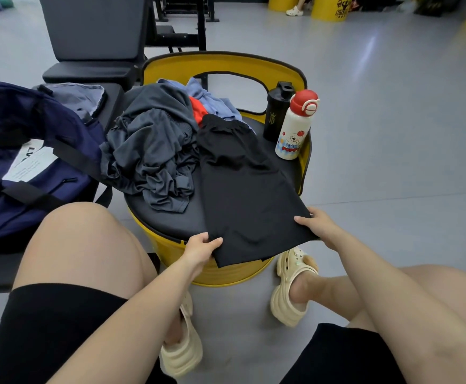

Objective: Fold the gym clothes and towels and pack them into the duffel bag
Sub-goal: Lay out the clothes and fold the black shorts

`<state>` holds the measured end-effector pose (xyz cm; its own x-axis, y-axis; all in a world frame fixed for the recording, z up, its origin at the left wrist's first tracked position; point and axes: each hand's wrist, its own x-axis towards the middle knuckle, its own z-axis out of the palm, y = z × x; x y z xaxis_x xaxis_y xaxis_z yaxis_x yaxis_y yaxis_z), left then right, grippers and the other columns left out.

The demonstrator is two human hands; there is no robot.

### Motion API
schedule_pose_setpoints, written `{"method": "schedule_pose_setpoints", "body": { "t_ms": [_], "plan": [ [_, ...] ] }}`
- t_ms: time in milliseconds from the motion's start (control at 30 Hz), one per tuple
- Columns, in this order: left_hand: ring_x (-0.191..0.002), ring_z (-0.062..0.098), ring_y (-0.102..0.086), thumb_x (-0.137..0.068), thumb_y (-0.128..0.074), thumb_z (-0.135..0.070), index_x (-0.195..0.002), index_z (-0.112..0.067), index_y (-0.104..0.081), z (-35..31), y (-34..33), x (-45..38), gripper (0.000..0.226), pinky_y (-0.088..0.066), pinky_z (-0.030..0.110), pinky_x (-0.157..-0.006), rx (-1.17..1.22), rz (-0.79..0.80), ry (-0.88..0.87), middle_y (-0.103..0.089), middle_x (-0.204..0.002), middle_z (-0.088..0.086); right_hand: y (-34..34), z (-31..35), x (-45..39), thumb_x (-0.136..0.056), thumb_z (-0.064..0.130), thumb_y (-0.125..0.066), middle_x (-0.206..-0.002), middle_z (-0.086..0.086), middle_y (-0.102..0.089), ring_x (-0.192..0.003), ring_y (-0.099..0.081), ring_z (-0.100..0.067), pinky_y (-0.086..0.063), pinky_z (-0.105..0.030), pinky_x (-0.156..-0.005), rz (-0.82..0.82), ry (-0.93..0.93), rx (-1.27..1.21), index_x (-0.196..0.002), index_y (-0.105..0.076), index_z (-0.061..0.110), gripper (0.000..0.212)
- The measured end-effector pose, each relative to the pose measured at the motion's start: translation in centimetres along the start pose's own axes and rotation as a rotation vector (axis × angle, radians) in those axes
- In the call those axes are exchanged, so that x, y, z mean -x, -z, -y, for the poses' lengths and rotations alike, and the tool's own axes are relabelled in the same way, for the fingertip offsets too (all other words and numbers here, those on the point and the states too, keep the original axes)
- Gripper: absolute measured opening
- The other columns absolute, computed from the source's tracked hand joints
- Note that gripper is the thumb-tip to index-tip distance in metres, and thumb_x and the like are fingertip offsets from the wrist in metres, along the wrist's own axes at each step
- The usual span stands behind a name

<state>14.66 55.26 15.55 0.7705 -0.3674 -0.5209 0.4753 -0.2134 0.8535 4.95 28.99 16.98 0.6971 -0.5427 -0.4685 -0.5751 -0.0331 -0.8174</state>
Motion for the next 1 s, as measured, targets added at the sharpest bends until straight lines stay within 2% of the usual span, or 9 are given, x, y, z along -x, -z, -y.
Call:
{"method": "schedule_pose_setpoints", "body": {
  "t_ms": [100, 233, 333, 500, 600, 700, 800, 933, 1000],
  "plan": [
    [-0.105, 0.024, -0.056, -0.094, -0.050, 0.002, -0.120, 0.005, -0.055, -0.6, 0.4, 0.7, 0.027, -0.045, 0.033, -0.089, 0.084, 0.076, 0.071, -0.059, -0.114, 0.013, -0.3, 0.4, 1.2, -0.098, 0.018, -0.053, -0.111, -0.007, -0.063, -0.097, -0.062, -0.024, -0.053, -0.034, -0.079, 0.003, -0.022, -0.094, -0.115, -0.054, 0.011, 0.019],
    [-0.104, 0.021, -0.057, -0.093, -0.055, -0.002, -0.114, -0.005, -0.058, -0.9, 1.1, 1.6, 0.022, -0.046, 0.033, -0.087, 0.060, 0.133, 0.100, -0.062, -0.118, 0.011, -1.6, -0.4, 2.5, -0.098, 0.017, -0.051, -0.112, -0.009, -0.064, -0.101, -0.061, -0.025, -0.053, -0.035, -0.085, -0.032, -0.008, -0.127, -0.115, -0.055, 0.012, 0.018],
    [-0.100, 0.023, -0.058, -0.092, -0.055, -0.001, -0.111, -0.008, -0.059, -1.4, 1.9, 1.8, 0.020, -0.049, 0.033, -0.078, 0.085, 0.052, 0.073, -0.062, -0.114, 0.010, -2.0, -1.2, 3.3, -0.097, 0.012, -0.052, -0.107, -0.010, -0.062, -0.094, -0.060, -0.023, -0.052, -0.026, -0.073, -0.105, 0.022, -0.174, -0.116, -0.056, 0.005, 0.020],
    [-0.099, 0.028, -0.057, -0.093, -0.053, -0.003, -0.121, -0.005, -0.055, -2.3, 3.3, 2.6, 0.028, -0.050, 0.033, -0.067, 0.130, 0.006, 0.045, -0.060, -0.122, 0.014, -2.8, -1.6, 4.8, -0.096, 0.011, -0.055, -0.094, -0.009, -0.060, -0.078, -0.060, -0.016, -0.052, -0.024, -0.067, -0.148, 0.032, -0.239, -0.105, -0.058, 0.002, 0.013],
    [-0.100, 0.029, -0.055, -0.094, -0.050, 0.000, -0.126, -0.006, -0.047, -1.9, 3.8, 3.5, 0.032, -0.051, 0.038, -0.071, 0.134, -0.001, 0.049, -0.056, -0.123, 0.016, -3.6, -1.6, 5.5, -0.094, 0.013, -0.058, -0.097, -0.012, -0.060, -0.079, -0.059, -0.020, -0.051, -0.025, -0.063, -0.188, 0.033, -0.188, -0.104, -0.059, 0.001, 0.015],
    [-0.098, 0.030, -0.053, -0.095, -0.050, 0.000, -0.121, -0.016, -0.037, -1.2, 4.6, 4.3, 0.033, -0.050, 0.042, -0.075, 0.106, -0.038, 0.033, -0.050, -0.118, 0.012, -4.3, -1.6, 6.4, -0.092, 0.013, -0.060, -0.096, -0.015, -0.061, -0.080, -0.060, -0.023, -0.051, -0.028, -0.062, -0.203, 0.052, -0.139, -0.109, -0.053, 0.013, 0.019],
    [-0.096, 0.029, -0.054, -0.096, -0.048, -0.001, -0.120, -0.026, -0.040, -1.1, 5.3, 5.0, 0.036, -0.049, 0.039, -0.070, 0.025, -0.009, -0.020, -0.049, -0.121, 0.011, -4.5, -1.5, 7.6, -0.093, 0.010, -0.055, -0.095, -0.015, -0.063, -0.078, -0.060, -0.024, -0.049, -0.028, -0.061, -0.151, 0.165, -0.055, -0.114, -0.049, 0.027, 0.027],
    [-0.080, 0.021, -0.055, -0.097, -0.046, 0.000, -0.111, -0.020, -0.047, -1.3, 5.9, 6.0, 0.024, -0.047, 0.030, -0.059, -0.024, 0.026, -0.088, -0.052, -0.116, 0.012, -4.0, -1.0, 9.3, -0.095, 0.011, -0.055, -0.096, -0.008, -0.060, -0.076, -0.054, -0.013, -0.046, -0.021, -0.060, -0.021, 0.236, 0.055, -0.098, -0.064, 0.012, 0.009],
    [-0.076, 0.018, -0.055, -0.097, -0.046, -0.001, -0.109, -0.017, -0.049, -1.5, 6.2, 6.7, 0.020, -0.047, 0.026, -0.056, -0.034, 0.051, -0.103, -0.053, -0.109, 0.010, -3.5, -0.8, 10.3, -0.090, 0.014, -0.064, -0.098, -0.007, -0.061, -0.080, -0.057, -0.011, -0.048, -0.018, -0.063, 0.076, 0.198, 0.049, -0.101, -0.065, 0.011, 0.011]
  ]
}}
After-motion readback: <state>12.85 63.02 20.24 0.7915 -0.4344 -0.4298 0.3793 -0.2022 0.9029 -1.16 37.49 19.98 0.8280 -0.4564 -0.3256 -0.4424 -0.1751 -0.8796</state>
